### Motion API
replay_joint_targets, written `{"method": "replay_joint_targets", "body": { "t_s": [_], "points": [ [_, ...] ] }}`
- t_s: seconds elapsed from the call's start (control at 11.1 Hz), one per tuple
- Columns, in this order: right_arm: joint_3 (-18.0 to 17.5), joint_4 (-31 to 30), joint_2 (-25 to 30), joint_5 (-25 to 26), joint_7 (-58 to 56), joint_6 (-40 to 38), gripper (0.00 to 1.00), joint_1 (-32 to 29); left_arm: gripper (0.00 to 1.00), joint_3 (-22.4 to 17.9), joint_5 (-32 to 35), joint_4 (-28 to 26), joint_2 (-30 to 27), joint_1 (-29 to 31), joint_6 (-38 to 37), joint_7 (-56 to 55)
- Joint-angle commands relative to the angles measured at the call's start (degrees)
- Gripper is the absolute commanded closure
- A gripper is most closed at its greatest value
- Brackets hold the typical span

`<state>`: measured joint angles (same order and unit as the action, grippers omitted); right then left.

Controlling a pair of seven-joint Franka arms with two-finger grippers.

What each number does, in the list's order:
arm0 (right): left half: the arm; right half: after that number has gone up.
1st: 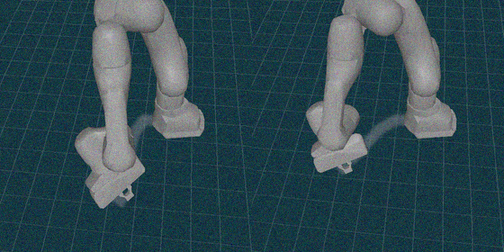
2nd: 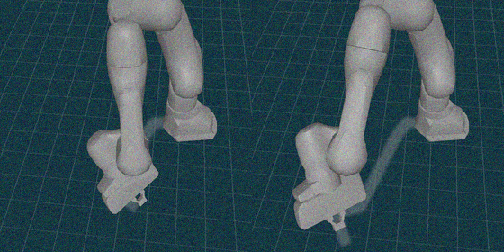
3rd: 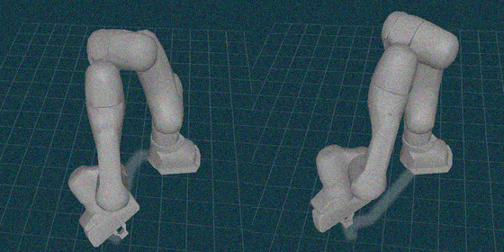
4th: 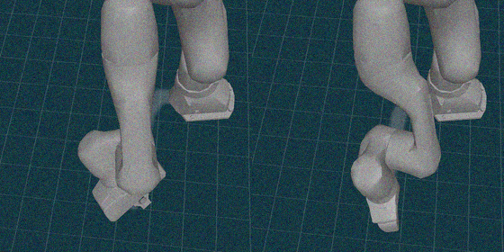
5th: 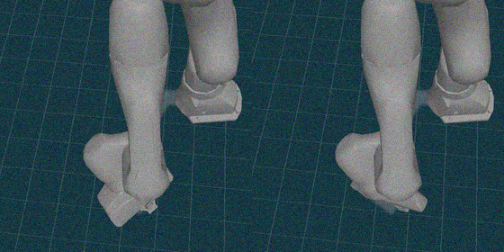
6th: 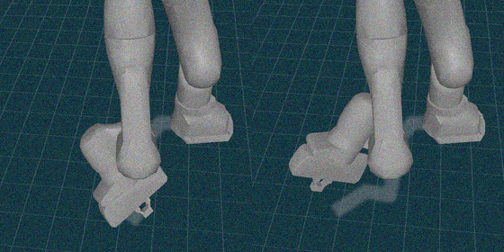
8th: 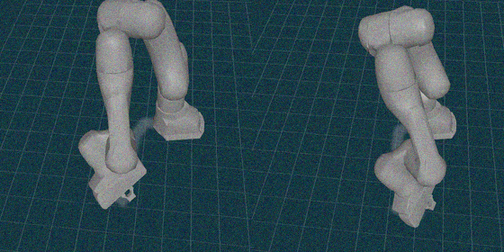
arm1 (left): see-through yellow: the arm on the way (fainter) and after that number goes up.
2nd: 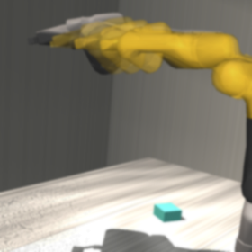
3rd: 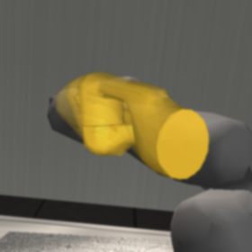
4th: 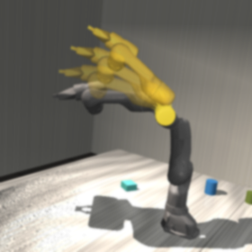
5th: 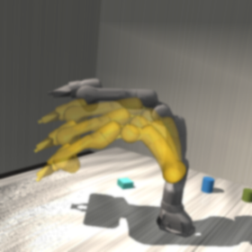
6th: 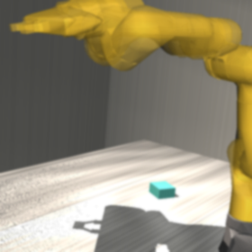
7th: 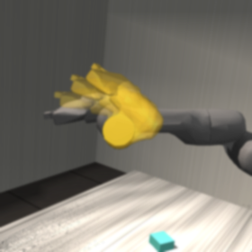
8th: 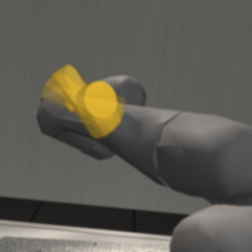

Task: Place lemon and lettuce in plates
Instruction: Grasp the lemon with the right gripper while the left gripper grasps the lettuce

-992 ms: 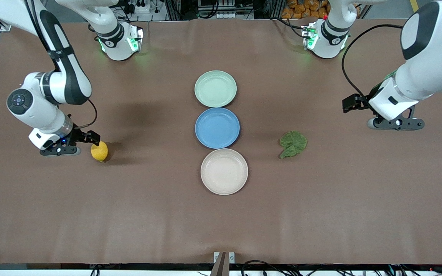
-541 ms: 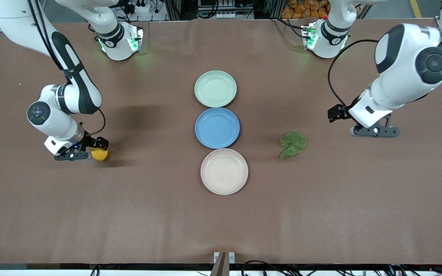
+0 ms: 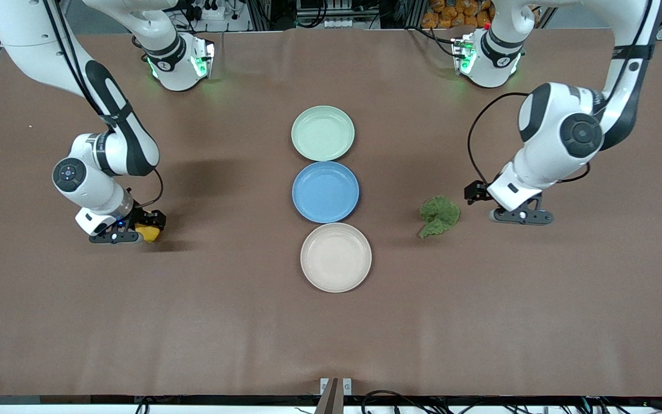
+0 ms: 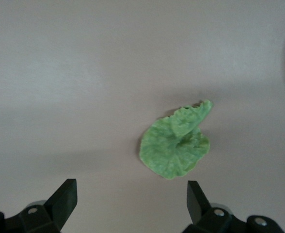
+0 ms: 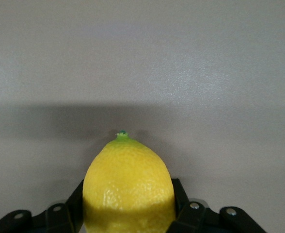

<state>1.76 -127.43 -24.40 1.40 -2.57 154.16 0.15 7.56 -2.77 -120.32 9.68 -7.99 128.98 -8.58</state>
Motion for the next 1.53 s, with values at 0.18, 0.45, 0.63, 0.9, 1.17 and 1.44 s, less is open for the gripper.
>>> {"method": "replay_joint_targets", "body": {
  "t_s": [0.18, 0.45, 0.63, 0.9, 1.17, 1.44],
  "points": [
    [-2.45, 2.26, 0.58, 0.01, 14.39, -0.97, 1.0, 3.79, 0.0, 0.44, -0.4, -5.8, 8.05, -6.68, 14.44, -4.26],
    [-4.82, 10.68, 0.41, -0.08, 30.72, -9.38, 1.0, 8.89, 0.0, 0.35, 2.5, -4.05, 13.34, -7.21, 17.88, -4.34],
    [-7.1, 15.96, -0.12, -0.17, 42.93, -11.69, 1.0, 12.66, 0.0, 0.18, 4.6, -1.94, 15.44, -7.21, 17.89, -4.34],
    [-9.05, 25.87, -4.93, -0.08, 62.26, -11.69, 1.0, 19.95, 0.0, 0.09, 9.69, 3.07, 20.19, -7.65, 17.89, -7.93],
    [-8.96, 41.25, -15.65, 1.06, 79.16, -12.05, 1.0, 28.04, 0.0, 0.26, 13.58, 3.17, 20.99, -7.74, 17.88, -11.37],
    [-7.91, 50.93, -23.91, 2.98, 90.76, -11.78, 1.0, 33.59, 0.72, 0.44, 13.23, 3.17, 21.08, -7.56, 17.8, -13.64]
  ]
}}
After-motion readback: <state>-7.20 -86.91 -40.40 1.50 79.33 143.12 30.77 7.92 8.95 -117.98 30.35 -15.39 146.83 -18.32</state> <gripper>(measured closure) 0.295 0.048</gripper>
